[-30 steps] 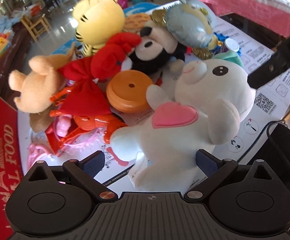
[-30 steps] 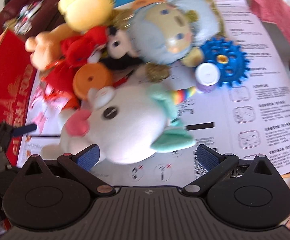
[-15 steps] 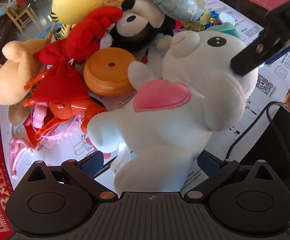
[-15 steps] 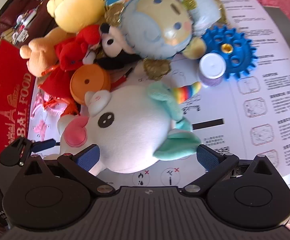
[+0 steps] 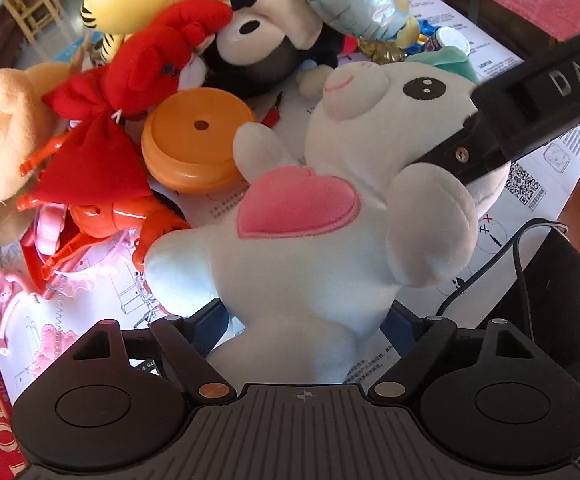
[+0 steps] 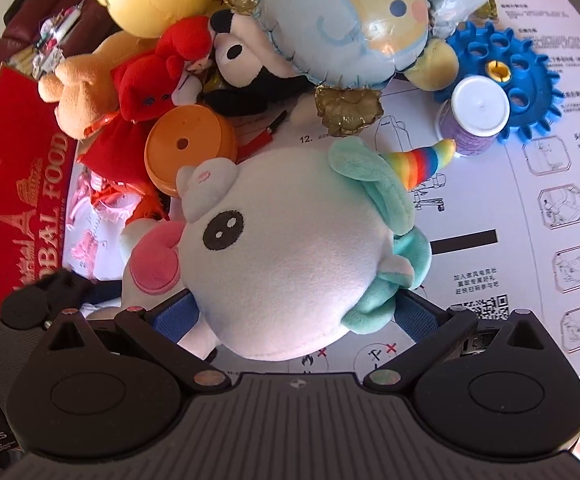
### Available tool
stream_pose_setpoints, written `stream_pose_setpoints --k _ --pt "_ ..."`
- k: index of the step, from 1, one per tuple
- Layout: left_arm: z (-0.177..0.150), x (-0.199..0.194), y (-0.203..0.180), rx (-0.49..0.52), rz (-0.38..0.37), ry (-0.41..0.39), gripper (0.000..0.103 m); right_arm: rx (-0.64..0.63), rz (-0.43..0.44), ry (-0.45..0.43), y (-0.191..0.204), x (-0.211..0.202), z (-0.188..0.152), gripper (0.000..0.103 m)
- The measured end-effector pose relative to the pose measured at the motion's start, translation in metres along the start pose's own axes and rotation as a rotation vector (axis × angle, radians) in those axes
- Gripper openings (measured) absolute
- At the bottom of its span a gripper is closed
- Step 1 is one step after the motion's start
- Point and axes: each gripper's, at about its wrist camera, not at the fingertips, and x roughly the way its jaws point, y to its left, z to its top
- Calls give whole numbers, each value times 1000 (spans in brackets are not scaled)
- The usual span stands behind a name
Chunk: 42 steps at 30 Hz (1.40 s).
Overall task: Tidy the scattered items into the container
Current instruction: 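Lift the white unicorn with both tools and drop it into the red box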
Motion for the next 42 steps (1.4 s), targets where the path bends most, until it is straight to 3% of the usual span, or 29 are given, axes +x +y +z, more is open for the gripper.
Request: stream_pose_setpoints --k 2,4,7,11,16,26,34,42 --pt "-1 0 -3 15 10 2 83 25 20 5 -4 2 0 103" --pt "0 3 -7 31 14 16 91 57 46 17 -9 4 1 103" --pt "4 10 -12 43 53 34 90 100 84 23 -13 10 3 103" --pt "8 13 -16 31 81 27 77 125 118 -12 -16 18 1 102" --pt "2 3 -25 47 119 -15 67 18 111 -116 -4 4 -8 87" --pt "-19 -46 -21 -23 142 -120 67 -123 114 -164 32 -37 -19 85" --pt "-23 -118 41 -267 189 -301 68 -428 103 -283 137 -84 8 85" --pt "-42 -205 147 -587 324 -520 69 -802 155 -416 316 -111 48 85"
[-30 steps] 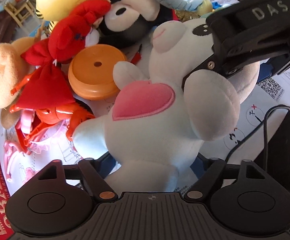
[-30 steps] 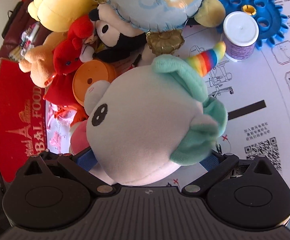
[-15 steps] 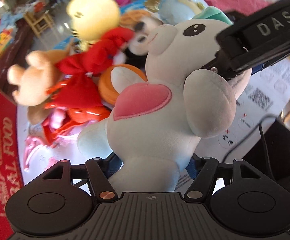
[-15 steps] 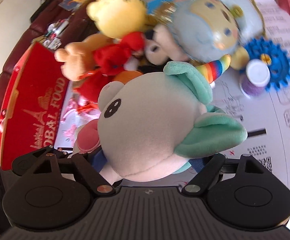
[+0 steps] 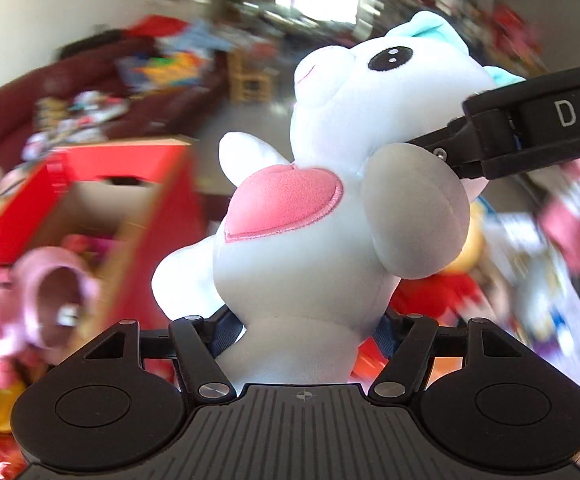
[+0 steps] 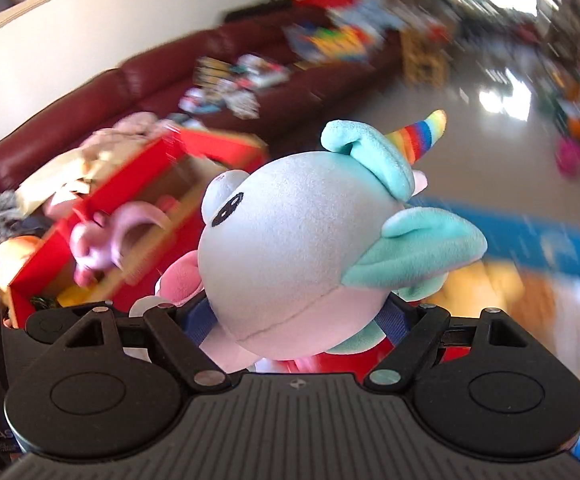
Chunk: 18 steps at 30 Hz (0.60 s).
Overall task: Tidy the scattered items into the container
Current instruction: 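Lift the white unicorn with both tools and drop it into the red box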
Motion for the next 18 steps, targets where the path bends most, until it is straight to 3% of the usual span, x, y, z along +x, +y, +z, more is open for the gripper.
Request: stream_pose_setpoints --k 6,9,12,13,14,15,18 --pt "28 -9 83 -194 139 -27 67 -186 120 -14 87 70 93 85" --pt "35 -8 115 -264 183 -3 60 -250 171 -7 120 108 120 85" --pt "43 2 139 -335 177 29 53 -279 205 -12 138 134 135 89" --pt "44 8 147 -372 167 44 55 -294 212 -13 145 144 142 92" --pt "44 14 156 -409 154 56 64 -304 206 -27 147 150 145 98" --pt "47 24 162 -435 146 67 66 -318 192 -55 152 155 150 99" --pt "53 37 172 -470 161 66 89 -357 101 -120 154 160 154 101"
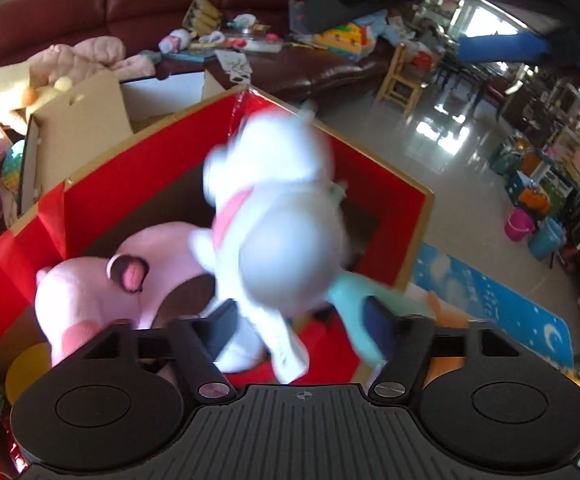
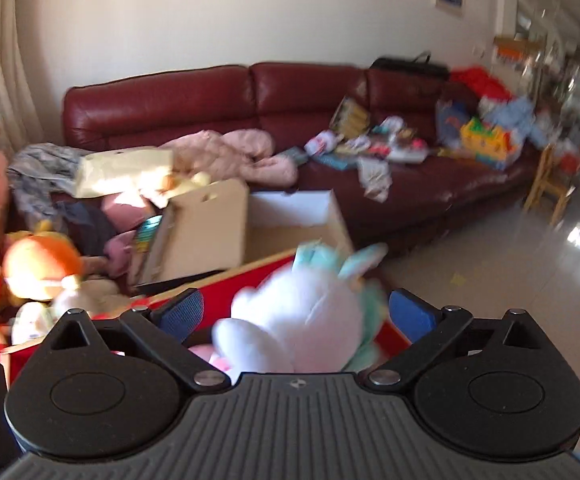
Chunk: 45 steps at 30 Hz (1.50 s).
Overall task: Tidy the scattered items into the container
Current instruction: 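Lift the white unicorn with both tools and drop it into the red box, then move both tools back over the pile toward the red plush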
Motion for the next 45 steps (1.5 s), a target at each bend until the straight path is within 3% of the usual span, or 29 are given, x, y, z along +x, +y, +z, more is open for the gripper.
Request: stream_pose_setpoints --k 6,15,25,31,36,45 --pt "6 4 -16 40 -46 -20 94 69 2 87 -27 6 -36 101" --pt "-13 8 -48 95 -77 7 94 265 70 173 -75 -11 -63 101" --pt "-24 2 -70 187 -110 0 94 292 59 222 -91 -36 -85 101" --pt "-49 3 -99 280 -139 25 95 288 3 241 -109 -70 -108 101" --pt "-84 19 -130 361 -170 96 95 327 -61 268 -137 -104 -141 101" --pt "-155 50 -199 582 -229 215 95 525 -210 330 -203 -163 -229 101"
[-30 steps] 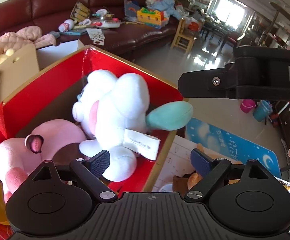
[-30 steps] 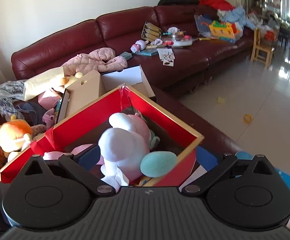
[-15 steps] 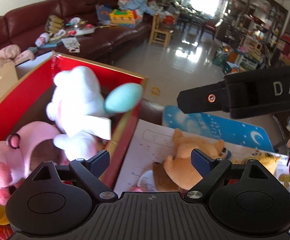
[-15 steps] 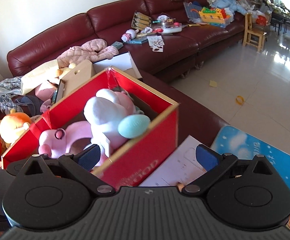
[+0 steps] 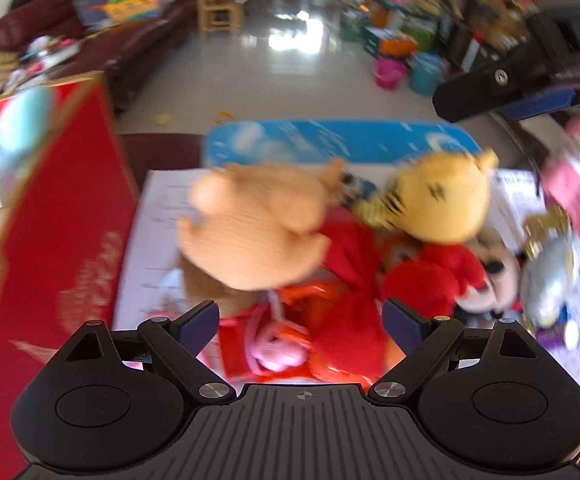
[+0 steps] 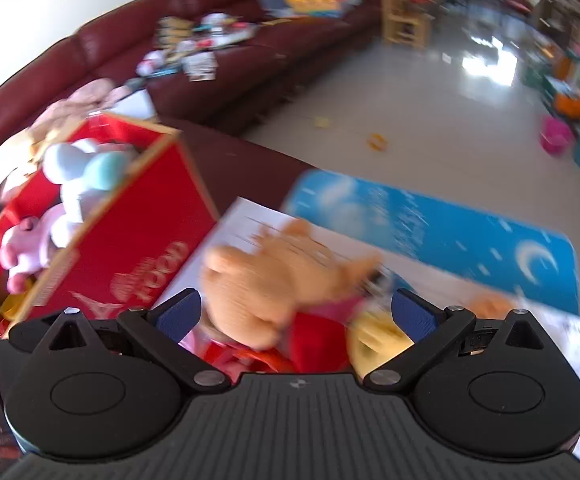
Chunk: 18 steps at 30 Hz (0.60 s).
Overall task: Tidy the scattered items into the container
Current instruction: 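Move both tools back over the pile toward the red plush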
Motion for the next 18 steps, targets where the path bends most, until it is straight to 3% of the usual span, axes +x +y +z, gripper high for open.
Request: stream_pose_setpoints --k 4,11,18 --pt "-6 20 -32 77 -30 33 95 111 4 19 -34 4 -28 101" --pt "-12 43 -74 243 -23 49 95 213 16 83 -70 22 -73 82" --pt "-10 62 -94 343 -33 31 95 232 41 134 -74 49 -94 68"
